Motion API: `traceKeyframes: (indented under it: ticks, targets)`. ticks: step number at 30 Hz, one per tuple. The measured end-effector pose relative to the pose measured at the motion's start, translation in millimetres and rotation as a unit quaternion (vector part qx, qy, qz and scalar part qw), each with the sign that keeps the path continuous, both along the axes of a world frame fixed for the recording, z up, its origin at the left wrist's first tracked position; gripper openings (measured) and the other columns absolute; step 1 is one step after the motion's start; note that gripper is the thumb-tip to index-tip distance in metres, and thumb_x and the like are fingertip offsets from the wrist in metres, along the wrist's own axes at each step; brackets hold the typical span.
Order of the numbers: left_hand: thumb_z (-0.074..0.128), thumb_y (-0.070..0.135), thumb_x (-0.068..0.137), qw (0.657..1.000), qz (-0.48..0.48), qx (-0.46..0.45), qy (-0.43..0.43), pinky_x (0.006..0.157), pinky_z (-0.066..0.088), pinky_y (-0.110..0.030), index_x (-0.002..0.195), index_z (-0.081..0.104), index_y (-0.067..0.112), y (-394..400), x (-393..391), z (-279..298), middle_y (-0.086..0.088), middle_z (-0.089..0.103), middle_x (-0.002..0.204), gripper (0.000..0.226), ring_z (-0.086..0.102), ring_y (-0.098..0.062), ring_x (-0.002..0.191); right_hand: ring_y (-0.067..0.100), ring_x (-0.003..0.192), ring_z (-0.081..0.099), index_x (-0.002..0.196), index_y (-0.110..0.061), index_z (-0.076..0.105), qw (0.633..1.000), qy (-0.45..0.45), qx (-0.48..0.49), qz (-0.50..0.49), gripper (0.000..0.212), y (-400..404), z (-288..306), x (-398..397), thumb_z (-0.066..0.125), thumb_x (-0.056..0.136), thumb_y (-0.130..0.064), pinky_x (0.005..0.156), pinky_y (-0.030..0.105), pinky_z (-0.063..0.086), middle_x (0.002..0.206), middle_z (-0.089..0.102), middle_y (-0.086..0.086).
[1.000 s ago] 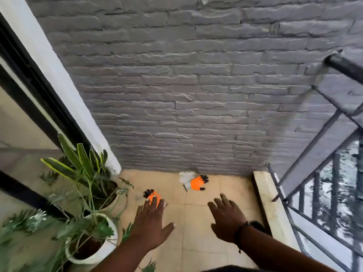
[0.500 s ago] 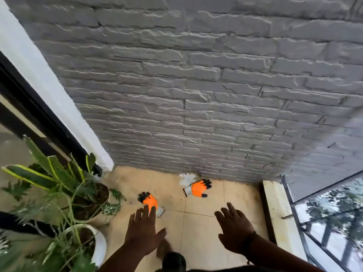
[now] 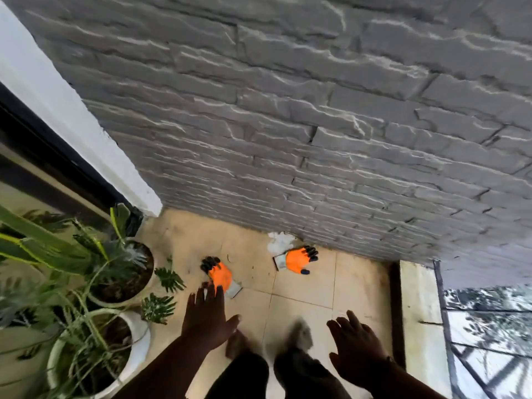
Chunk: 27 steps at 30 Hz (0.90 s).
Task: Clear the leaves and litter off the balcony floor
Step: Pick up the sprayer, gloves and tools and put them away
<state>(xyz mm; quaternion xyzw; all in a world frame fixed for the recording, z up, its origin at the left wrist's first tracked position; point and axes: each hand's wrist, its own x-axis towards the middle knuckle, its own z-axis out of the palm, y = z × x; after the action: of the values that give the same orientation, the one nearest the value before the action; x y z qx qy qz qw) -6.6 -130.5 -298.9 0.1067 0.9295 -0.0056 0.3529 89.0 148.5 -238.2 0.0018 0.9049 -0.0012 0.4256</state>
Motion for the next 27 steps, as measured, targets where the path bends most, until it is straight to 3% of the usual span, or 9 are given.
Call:
traceKeyframes:
  ticks: [1,3,4,6,8,11,14,23,27]
  targets:
    - [0.022,0.076,0.074,1.000,0.012,0.014,-0.013,0.112,0.034,-0.056,0.148,0.041,0.004,-0.4,0.7,-14.9,-0.022,0.039,0.152,0.105,0.042,-0.042,0.137,0.032,0.150,0.012,0.150,-0.019,0.029,0.999,-0.019,-0.022,-0.022,0.093,0.4,-11.5,-4.2,0.010,0.072,-0.066,0.114,0.043,0.028,0.154,0.030,0.005]
    - [0.010,0.076,0.068,0.998,0.047,0.016,-0.031,0.117,0.021,-0.052,0.154,0.028,0.007,-2.3,2.3,-40.9,-0.020,0.026,0.159,0.112,0.028,-0.040,0.145,0.034,0.145,0.028,0.143,-0.019,0.045,0.999,-0.001,-0.023,-0.023,0.096,-3.7,-32.1,-18.2,0.007,0.067,-0.064,0.106,0.049,0.039,0.145,0.044,0.005]
    - [0.014,0.072,0.067,0.998,0.049,0.020,-0.027,0.110,0.034,-0.056,0.146,0.044,0.002,-0.1,-1.9,-58.2,-0.023,0.041,0.150,0.110,0.043,-0.043,0.136,0.033,0.142,0.035,0.138,-0.019,0.050,0.999,0.005,-0.024,-0.027,0.080,-1.5,-58.9,-23.5,0.018,0.079,-0.062,0.101,0.049,0.043,0.140,0.049,0.004]
    - [0.031,0.065,0.067,0.998,0.034,0.014,-0.056,0.075,0.058,-0.056,0.106,0.075,0.000,-1.9,6.6,-115.0,-0.023,0.071,0.110,0.088,0.070,-0.042,0.094,0.025,0.148,0.021,0.145,-0.023,0.037,0.998,-0.028,-0.019,-0.050,0.057,3.2,-111.0,-32.1,0.036,0.095,-0.051,0.110,0.041,0.035,0.148,0.038,-0.003]
    - [0.038,0.060,0.068,0.997,0.061,0.035,-0.031,0.065,0.059,-0.055,0.094,0.078,0.000,0.1,8.4,-165.7,-0.022,0.073,0.097,0.076,0.072,-0.042,0.083,0.023,0.148,0.014,0.150,-0.023,0.025,0.994,-0.091,-0.003,-0.060,0.059,11.1,-165.5,-41.7,0.040,0.098,-0.047,0.113,0.035,0.029,0.153,0.030,-0.003]
    - [0.038,0.059,0.072,0.997,0.040,-0.010,-0.073,0.079,0.057,-0.058,0.108,0.074,0.001,10.7,0.8,-244.2,-0.026,0.068,0.114,0.077,0.068,-0.045,0.100,0.027,0.145,0.022,0.152,-0.019,0.022,0.992,-0.120,0.030,-0.039,0.063,19.6,-271.0,-64.5,0.043,0.097,-0.044,0.111,0.036,0.030,0.152,0.031,0.002]
    - [0.036,0.063,0.092,0.991,0.090,-0.034,-0.096,0.117,0.021,-0.049,0.149,0.037,0.010,18.1,-15.1,-321.6,-0.020,0.027,0.159,0.078,0.025,-0.037,0.146,0.031,0.136,0.036,0.146,-0.018,0.031,0.992,-0.112,0.039,-0.042,0.058,20.8,-362.7,-90.0,0.044,0.096,-0.044,0.106,0.039,0.035,0.145,0.041,0.009]
    - [0.054,0.053,0.093,0.978,0.204,-0.026,-0.031,0.115,0.027,-0.049,0.154,0.021,0.013,46.9,-46.6,-485.5,-0.018,0.017,0.161,0.079,0.019,-0.039,0.146,0.043,0.130,0.042,0.144,-0.013,0.032,0.988,0.008,0.016,-0.151,0.056,37.3,-547.0,-187.2,0.053,0.095,-0.032,0.104,0.049,0.037,0.143,0.037,0.021]
    - [0.043,0.030,0.103,0.972,0.232,0.034,0.004,0.115,0.021,-0.060,0.158,0.009,0.018,50.1,-70.7,-512.4,-0.018,-0.003,0.164,0.067,0.006,-0.044,0.148,0.048,0.131,0.040,0.154,-0.042,0.004,0.990,0.014,-0.016,-0.141,0.077,40.9,-593.5,-209.4,0.053,0.095,-0.030,0.107,0.052,0.037,0.163,-0.003,0.017]
